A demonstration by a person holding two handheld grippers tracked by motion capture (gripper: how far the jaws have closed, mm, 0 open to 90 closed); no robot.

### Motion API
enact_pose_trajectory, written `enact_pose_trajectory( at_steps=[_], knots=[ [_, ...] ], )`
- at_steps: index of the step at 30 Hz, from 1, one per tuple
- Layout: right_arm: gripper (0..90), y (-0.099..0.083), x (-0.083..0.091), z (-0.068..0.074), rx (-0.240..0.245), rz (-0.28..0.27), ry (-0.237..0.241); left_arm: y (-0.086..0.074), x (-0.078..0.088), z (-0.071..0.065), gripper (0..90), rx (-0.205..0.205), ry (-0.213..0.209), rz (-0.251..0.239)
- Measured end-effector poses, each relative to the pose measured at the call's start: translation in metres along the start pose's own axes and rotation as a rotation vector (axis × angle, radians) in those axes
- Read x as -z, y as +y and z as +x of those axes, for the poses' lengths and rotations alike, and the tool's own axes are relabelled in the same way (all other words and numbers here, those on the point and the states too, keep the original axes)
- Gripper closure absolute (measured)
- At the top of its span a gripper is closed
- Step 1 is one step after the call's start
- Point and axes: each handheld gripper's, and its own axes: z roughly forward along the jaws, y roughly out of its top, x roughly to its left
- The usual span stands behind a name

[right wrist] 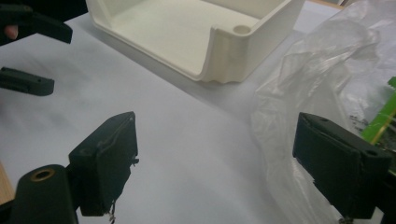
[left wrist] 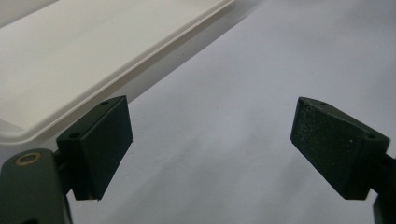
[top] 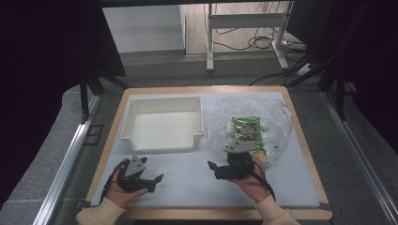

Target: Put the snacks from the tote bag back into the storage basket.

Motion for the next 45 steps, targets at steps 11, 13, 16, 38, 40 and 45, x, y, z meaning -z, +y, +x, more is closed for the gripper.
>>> enact_pose_trajectory(
  at_steps=[11, 13, 16, 38, 40, 45],
  knots=[
    [16.7, 0.021, 0.007, -0.010, -0.009, -0.036, -0.009, -0.001, -0.002, 0.000, 12.7, 0.000, 0.002, 0.002],
    [16.7, 0.027, 0.006, -0.013, -0.001, -0.032, -0.012, -0.001, -0.003, 0.000, 12.7, 0.000, 0.002, 0.008],
    [17.3, 0.033, 0.007, -0.018, -0.004, -0.040, -0.010, -0.001, -0.004, 0.000, 12.7, 0.000, 0.002, 0.014],
    [22.1, 0.046, 0.009, -0.049, -0.040, -0.051, -0.028, -0.002, -0.004, 0.001, 12.6, 0.008, 0.007, 0.015],
    [23.2, 0.046, 0.009, -0.053, -0.047, -0.050, -0.034, -0.002, -0.005, 0.001, 12.7, 0.007, 0.006, 0.014],
    [24.4, 0.045, 0.008, -0.065, -0.076, -0.047, -0.050, -0.002, -0.005, 0.000, 12.7, 0.002, 0.004, 0.014]
  ],
)
